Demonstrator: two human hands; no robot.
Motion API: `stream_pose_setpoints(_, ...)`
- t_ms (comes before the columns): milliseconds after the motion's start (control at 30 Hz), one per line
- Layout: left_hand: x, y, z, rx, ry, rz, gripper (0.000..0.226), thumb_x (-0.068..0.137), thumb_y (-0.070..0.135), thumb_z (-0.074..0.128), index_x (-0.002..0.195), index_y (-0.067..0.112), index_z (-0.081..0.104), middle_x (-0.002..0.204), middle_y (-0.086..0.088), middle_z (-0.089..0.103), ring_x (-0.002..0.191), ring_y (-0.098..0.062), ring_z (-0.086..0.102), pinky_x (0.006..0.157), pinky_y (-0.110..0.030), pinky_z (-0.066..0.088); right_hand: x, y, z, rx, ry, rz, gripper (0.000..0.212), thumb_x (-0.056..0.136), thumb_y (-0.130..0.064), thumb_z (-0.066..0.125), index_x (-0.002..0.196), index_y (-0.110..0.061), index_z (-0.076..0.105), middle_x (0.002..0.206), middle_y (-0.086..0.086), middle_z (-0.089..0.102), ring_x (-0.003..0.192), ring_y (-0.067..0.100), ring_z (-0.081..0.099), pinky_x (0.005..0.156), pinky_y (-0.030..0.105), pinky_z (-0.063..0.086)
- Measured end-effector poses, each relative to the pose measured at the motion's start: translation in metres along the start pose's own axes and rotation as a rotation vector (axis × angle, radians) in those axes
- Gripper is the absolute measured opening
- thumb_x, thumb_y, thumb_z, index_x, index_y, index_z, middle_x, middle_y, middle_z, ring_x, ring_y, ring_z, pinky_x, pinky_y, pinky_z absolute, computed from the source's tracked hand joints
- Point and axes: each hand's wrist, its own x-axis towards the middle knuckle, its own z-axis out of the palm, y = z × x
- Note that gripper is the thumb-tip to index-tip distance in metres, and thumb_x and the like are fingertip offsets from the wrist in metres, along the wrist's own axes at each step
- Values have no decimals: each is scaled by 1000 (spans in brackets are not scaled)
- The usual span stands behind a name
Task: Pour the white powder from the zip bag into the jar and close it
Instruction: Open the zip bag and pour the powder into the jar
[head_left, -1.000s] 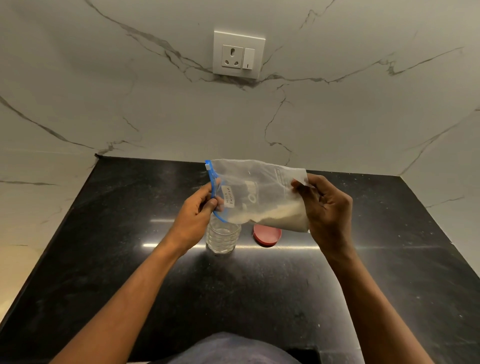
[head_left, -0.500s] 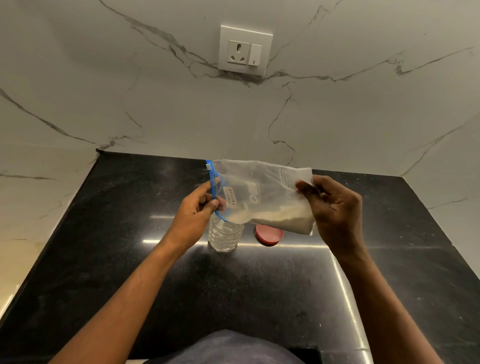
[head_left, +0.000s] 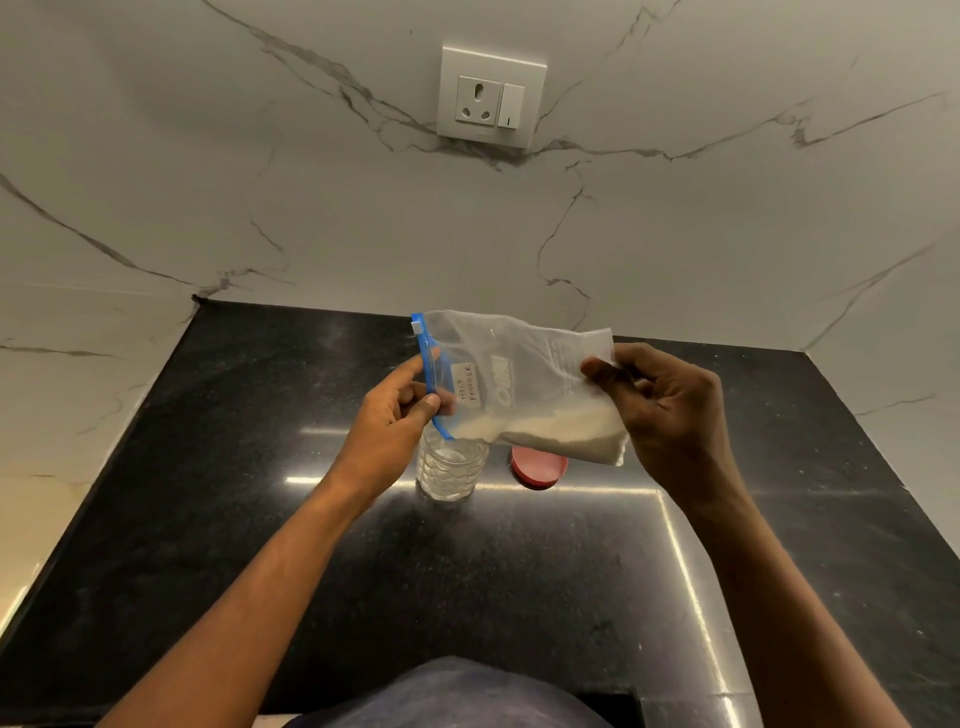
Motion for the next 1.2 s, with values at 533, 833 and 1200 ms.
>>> stream_pose_setpoints(533, -5, 3, -1, -15, 20, -8, 58, 107, 8, 56, 128, 62, 57, 103, 4, 80, 107, -6, 74, 83, -7, 55, 4, -3, -4, 19, 2, 2, 11, 97, -19, 72, 106, -19, 77, 90, -17, 77, 82, 7, 75, 70, 24, 62)
stream_pose_setpoints(833, -9, -1, 1, -61, 15, -57, 38, 105, 8, 60, 118, 42, 68, 115, 16, 79, 115, -4, 72, 85, -14, 59, 12, -9, -8, -35, -1, 7, 6, 93, -21, 78, 99, -23, 78, 91, -14, 78, 76, 8, 77, 63, 24, 62)
stream_pose_setpoints(1200, -8, -2, -1, -85, 34, -70, 33, 105, 4, 59, 117, 33, 71, 113, 22, 78, 111, 0, 72, 83, -11, 57, 12, -22, -3, -70, -35, 2, 6, 93, -21, 78, 99, -23, 77, 90, -10, 77, 77, 10, 77, 64, 34, 66)
